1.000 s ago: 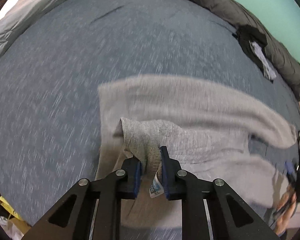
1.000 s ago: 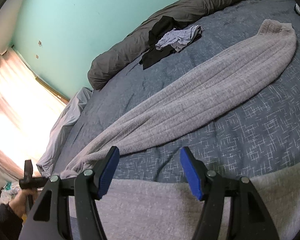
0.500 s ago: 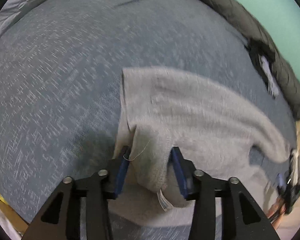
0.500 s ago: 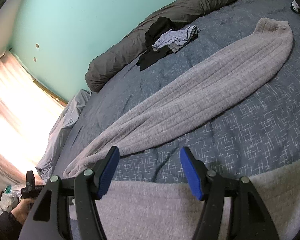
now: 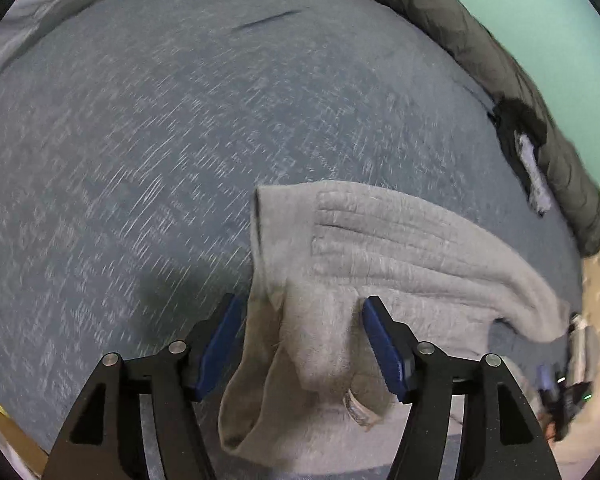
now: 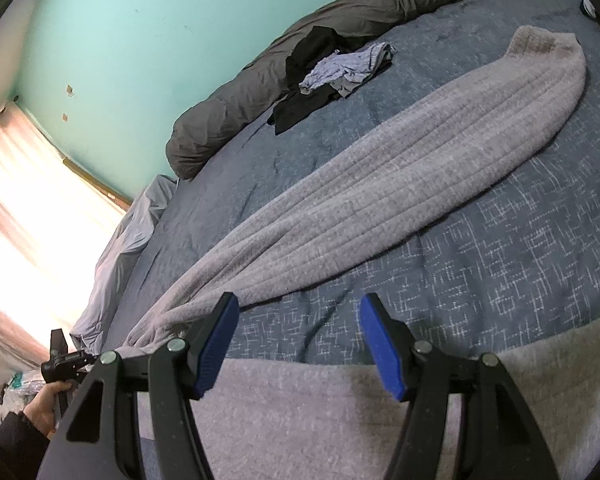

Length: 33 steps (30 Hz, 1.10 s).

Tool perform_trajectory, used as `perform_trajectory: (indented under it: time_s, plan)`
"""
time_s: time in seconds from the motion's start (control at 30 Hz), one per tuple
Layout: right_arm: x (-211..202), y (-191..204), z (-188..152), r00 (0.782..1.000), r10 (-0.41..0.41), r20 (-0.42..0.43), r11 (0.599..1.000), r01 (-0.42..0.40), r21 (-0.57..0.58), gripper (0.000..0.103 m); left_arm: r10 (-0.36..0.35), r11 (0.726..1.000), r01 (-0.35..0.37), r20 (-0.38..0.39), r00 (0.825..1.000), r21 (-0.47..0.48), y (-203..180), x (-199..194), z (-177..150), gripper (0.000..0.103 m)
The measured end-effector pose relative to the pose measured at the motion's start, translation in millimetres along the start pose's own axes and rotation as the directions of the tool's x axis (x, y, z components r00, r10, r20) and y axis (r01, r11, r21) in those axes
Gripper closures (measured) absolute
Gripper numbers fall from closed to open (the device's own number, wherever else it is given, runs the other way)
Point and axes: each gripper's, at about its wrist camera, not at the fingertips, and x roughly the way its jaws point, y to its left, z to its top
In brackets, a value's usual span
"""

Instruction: Fold clothes

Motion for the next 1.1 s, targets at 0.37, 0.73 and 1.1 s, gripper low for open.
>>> perform_trajectory:
  time_s: [0.37,0.73,1.1]
  plan:
    - [3.4,6.7,-6.4,1.000,0.007,-0.012,1.000,-0.007,-0.021,0.039,0.073,0.997,-0.076,0.086,0.994,0.023,-7.2,8.5,30.1,0.035]
    - [13.8,1.8,-8.8,0.999,-0.009,-0.036,1.000,0.008,-0.023,0.039,0.064,0.995,-0.065,0.019,0.998,0.080,-2.5,65.1,52.4,0.063]
    - [14.3,5.3,-13.1,0.999,-0.007,-0.040,0.999,0.006,-0.033,0.039,0.070,0.963,-0.114,0.182,0.981,0.245,-68.4,-0.1,69.2,0.092]
